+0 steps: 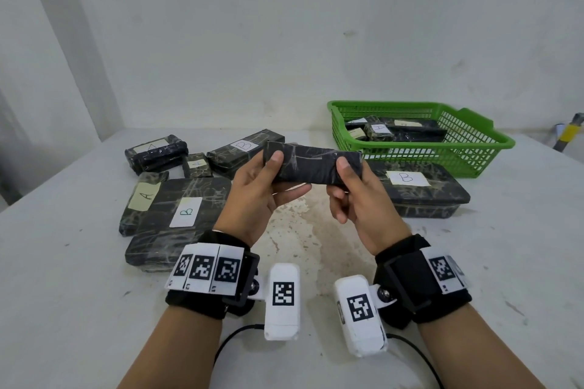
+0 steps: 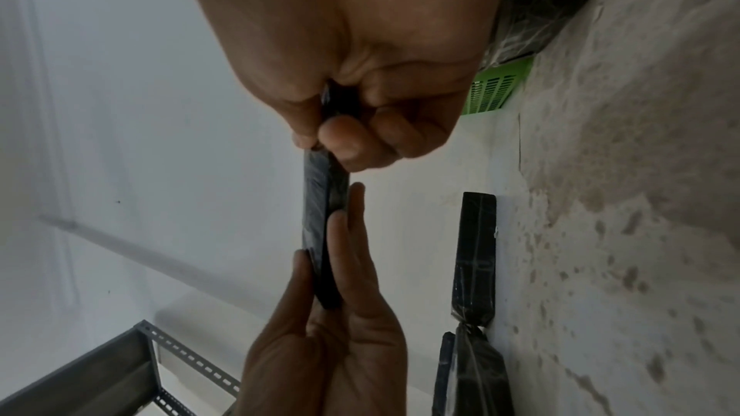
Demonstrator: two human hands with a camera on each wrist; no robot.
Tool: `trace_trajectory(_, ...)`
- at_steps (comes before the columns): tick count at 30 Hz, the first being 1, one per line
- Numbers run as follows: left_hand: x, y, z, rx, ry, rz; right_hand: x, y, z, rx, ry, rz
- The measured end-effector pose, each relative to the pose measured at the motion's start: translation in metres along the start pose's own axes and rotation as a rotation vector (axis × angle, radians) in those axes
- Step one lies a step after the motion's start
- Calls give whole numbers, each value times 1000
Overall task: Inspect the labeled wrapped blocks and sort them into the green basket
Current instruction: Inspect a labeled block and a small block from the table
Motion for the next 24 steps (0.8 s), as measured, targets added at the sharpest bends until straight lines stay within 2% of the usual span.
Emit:
trace_trajectory(5,3,0,1,17,22,-26,1,0,0,64,41,2)
trace_trajectory(13,4,-1,-6,-102,87,-63,-9,1,0,87,75,101)
trace_trajectory(15,5,-2,-6,-115,71,-34,-9,1,0,82,50,113)
trace_trajectory(20,-5,0,-4,-42,95,112,-3,-1,-1,49,-30,75)
trace_trajectory(24,-5,0,-5,-64,82,108,-3,0,1,11,-66,113)
Point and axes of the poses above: each hand's wrist, its own y-axis towards the middle knuckle, its own x-axis out of the palm, z = x × y, the point moved 6 cm from there along y, towards the middle knuckle, and after that the axes turned 7 degrees about y, right-handed, at the moved point
